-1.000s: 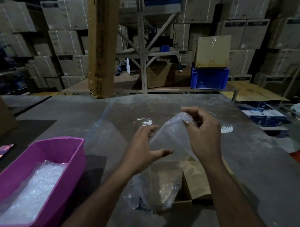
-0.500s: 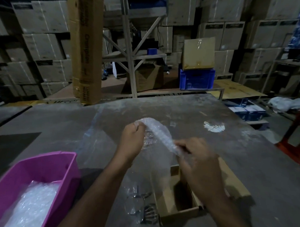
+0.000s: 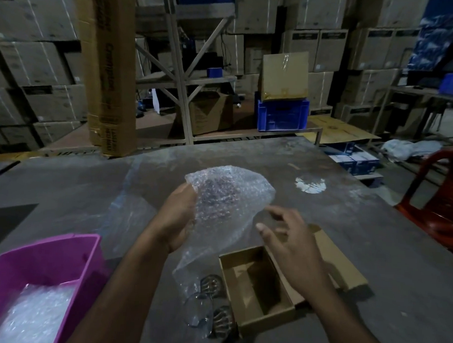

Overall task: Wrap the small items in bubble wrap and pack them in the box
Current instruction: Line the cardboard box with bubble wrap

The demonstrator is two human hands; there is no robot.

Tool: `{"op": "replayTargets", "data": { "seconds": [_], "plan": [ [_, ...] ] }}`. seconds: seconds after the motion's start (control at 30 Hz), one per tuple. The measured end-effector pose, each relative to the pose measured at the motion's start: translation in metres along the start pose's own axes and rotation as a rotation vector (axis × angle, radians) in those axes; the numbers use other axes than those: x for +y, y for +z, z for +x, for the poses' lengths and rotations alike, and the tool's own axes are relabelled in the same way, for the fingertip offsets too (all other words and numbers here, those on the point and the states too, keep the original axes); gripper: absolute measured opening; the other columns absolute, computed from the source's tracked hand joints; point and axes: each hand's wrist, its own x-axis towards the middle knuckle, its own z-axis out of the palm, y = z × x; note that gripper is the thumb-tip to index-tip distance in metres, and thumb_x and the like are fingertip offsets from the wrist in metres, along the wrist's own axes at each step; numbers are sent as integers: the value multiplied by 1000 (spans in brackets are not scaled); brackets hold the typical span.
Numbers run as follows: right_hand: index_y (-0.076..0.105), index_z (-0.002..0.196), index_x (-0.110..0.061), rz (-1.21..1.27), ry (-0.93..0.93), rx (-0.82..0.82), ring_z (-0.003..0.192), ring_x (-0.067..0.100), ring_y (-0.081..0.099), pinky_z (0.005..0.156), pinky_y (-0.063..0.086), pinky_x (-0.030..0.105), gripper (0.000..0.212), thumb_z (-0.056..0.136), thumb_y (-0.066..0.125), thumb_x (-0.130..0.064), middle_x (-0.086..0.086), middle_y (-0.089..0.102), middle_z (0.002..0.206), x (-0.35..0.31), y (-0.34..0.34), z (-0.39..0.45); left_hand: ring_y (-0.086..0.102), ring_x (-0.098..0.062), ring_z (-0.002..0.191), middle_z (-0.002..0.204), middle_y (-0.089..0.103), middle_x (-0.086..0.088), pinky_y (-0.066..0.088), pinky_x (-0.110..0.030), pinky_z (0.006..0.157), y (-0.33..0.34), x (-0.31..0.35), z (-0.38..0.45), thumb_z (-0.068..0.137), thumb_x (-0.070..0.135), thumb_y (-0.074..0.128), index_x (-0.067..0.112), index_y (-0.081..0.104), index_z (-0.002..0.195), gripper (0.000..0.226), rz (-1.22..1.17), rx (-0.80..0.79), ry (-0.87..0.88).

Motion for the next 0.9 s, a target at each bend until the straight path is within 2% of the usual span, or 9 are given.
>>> {"op": "replayTargets", "data": {
  "seconds": [0.1, 0.27, 0.4, 0.5, 0.6, 0.67, 0.73, 0.83, 0.9],
  "plan": [
    [50, 135, -38, 241, 150, 85, 115, 6, 57, 88, 53, 30, 57, 83, 66, -58, -15, 53, 135, -3, -9, 14, 74, -23, 94, 107, 77, -9, 61, -39, 84, -3, 0, -4, 92, 27, 55, 16, 74, 107, 27, -27, -63, -2],
    [66, 114, -18, 690, 300, 66, 105, 17, 70, 83, 55, 24, 39, 83, 74, -40, 1, 74, 110, 4, -4, 27, 74, -21, 86, 101, 77, -9, 62, -34, 76, -3, -3, -3, 83, 29, 63, 13, 76, 103, 30, -26, -43, 30],
    [71, 100, -16, 726, 271, 21, 95, 16, 68, 76, 54, 20, 13, 88, 74, -22, 1, 75, 97, 8, 1, 30, 73, -21, 80, 97, 77, -11, 61, -32, 70, -10, -8, -5, 81, 26, 66, 13, 80, 96, 24, -111, -41, 16],
    [71, 102, -16, 757, 261, 27, 102, 20, 66, 92, 55, 33, 16, 87, 74, -12, 8, 72, 108, 7, 3, 30, 73, -19, 75, 92, 77, -10, 61, -29, 66, -12, -11, -10, 82, 23, 66, 14, 80, 91, 20, -99, -14, 28],
    [70, 101, -14, 789, 200, 58, 97, 15, 65, 95, 53, 33, 18, 87, 71, -2, 2, 71, 99, 0, -1, 34, 73, -20, 79, 96, 77, -12, 61, -30, 70, -16, -14, -12, 82, 21, 67, 10, 78, 100, 24, -86, 34, 51],
    [70, 98, -15, 838, 159, 92, 95, 11, 64, 93, 52, 28, 19, 82, 73, -5, -5, 72, 92, -4, -4, 39, 74, -19, 84, 100, 77, -12, 61, -32, 77, -19, -16, -13, 83, 21, 65, 9, 76, 105, 27, -100, 51, 59],
    [70, 97, -16, 899, 134, 121, 95, 12, 64, 92, 53, 26, 26, 73, 78, -16, -4, 71, 91, -4, -5, 42, 75, -19, 87, 101, 78, -11, 61, -34, 80, -23, -18, -13, 84, 21, 63, 12, 78, 102, 25, -123, 71, 54],
    [71, 106, -20, 930, 117, 105, 98, 18, 65, 95, 55, 30, 46, 63, 88, -29, 9, 66, 101, 1, -2, 43, 73, -23, 96, 110, 76, -12, 60, -37, 85, -26, -19, -15, 89, 26, 58, 12, 75, 110, 31, -124, 72, 35],
    [68, 117, -22, 911, 116, 76, 105, 23, 64, 98, 54, 35, 57, 66, 90, -32, 17, 61, 111, 3, 1, 42, 71, -25, 102, 117, 74, -13, 59, -38, 85, -26, -19, -17, 88, 33, 57, 10, 70, 120, 42, -124, 47, 9]
  ]
}}
